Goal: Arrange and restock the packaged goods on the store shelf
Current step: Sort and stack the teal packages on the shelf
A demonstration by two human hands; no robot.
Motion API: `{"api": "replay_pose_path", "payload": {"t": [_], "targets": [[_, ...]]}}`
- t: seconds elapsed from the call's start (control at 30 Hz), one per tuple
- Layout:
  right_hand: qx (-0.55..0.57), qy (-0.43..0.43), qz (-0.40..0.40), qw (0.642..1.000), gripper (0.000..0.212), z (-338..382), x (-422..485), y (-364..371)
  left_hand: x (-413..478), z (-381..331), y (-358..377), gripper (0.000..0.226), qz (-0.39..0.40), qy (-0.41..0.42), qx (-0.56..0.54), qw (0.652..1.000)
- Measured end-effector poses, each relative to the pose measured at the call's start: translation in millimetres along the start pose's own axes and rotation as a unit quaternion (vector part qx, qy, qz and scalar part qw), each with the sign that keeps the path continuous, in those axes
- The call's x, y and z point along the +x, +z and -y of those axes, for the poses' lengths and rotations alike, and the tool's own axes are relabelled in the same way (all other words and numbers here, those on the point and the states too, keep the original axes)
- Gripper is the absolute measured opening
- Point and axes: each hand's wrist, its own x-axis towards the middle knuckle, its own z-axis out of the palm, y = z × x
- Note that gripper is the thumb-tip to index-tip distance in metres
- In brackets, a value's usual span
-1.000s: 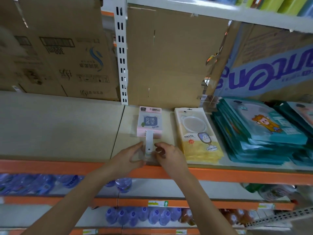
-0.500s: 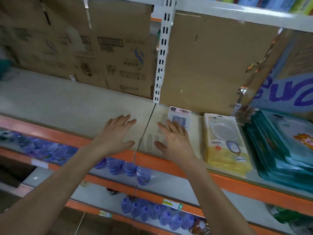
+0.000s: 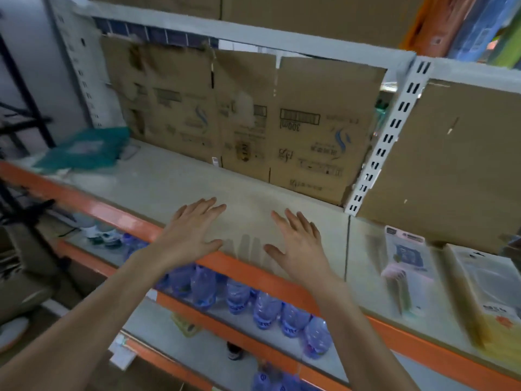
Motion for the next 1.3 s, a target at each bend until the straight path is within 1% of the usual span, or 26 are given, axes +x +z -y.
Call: {"api": "replay_pose_path", "payload": {"t": [0.23, 0.53, 0.7, 0.8, 0.97, 1.17, 1.3], "targets": [[0.01, -0.026, 0.004, 1.0, 0.067, 92.1, 66.6, 18.7, 5.3, 99.0, -38.3, 0.074, -0.025, -0.012, -0.006, 1.0], [0.013, -0.037, 0.029, 0.999, 0.068, 167.6, 162.2, 52.9, 37.6, 204.0, -59.5, 0.073, -0.046, -0.019, -0.013, 0.999], [0.022, -0.046, 0.029, 0.998, 0.069, 219.9, 236.1, 74.2, 64.6, 284.1, -82.1, 0.071, -0.064, -0.033, 0.005, 0.997], [0.034, -0.047, 0.026, 0.998, 0.069, 252.1, 278.5, 82.4, 84.9, 330.2, -102.5, 0.07, -0.06, -0.039, 0.012, 0.997], [0.025, -0.057, 0.033, 0.998, 0.068, 292.3, 327.5, 93.9, 108.8, 394.0, -110.8, 0.072, -0.064, -0.046, -0.005, 0.997], [0.015, -0.01, 0.027, 0.999, 0.067, 310.0, 359.4, 104.7, 149.3, 444.5, -110.4, 0.074, -0.009, -0.035, -0.014, 0.999], [0.022, 0.043, 0.025, 0.999, 0.065, 325.3, 372.1, 115.3, 174.7, 481.1, -110.9, 0.073, 0.012, 0.003, -0.025, 1.0]]}}
